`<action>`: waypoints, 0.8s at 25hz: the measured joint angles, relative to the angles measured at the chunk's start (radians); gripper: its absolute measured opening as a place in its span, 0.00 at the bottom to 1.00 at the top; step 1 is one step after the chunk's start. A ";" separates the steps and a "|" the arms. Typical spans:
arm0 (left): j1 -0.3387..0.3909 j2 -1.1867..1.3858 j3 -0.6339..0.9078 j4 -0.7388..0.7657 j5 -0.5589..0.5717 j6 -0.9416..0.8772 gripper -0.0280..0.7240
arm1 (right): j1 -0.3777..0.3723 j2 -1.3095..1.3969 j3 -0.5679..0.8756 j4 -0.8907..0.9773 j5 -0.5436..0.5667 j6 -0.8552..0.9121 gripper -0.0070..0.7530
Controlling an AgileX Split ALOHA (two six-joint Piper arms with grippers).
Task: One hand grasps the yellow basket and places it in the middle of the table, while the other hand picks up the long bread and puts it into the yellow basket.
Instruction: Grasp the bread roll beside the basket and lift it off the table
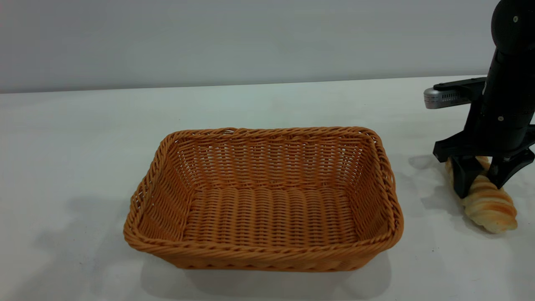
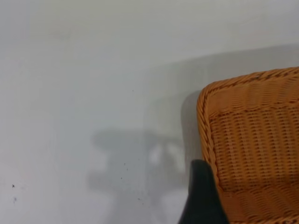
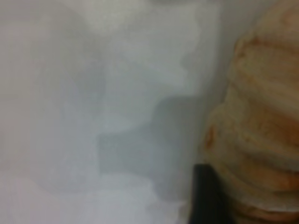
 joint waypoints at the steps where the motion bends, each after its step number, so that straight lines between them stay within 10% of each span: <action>1: 0.000 -0.001 0.000 0.000 0.000 0.001 0.78 | 0.000 0.000 0.000 0.000 0.001 0.000 0.58; 7: 0.000 -0.001 0.002 0.000 -0.001 0.003 0.78 | 0.000 0.000 0.000 -0.051 0.024 0.000 0.10; 20: 0.000 -0.001 0.002 0.027 -0.002 0.030 0.78 | -0.002 -0.193 -0.054 -0.058 0.180 -0.005 0.09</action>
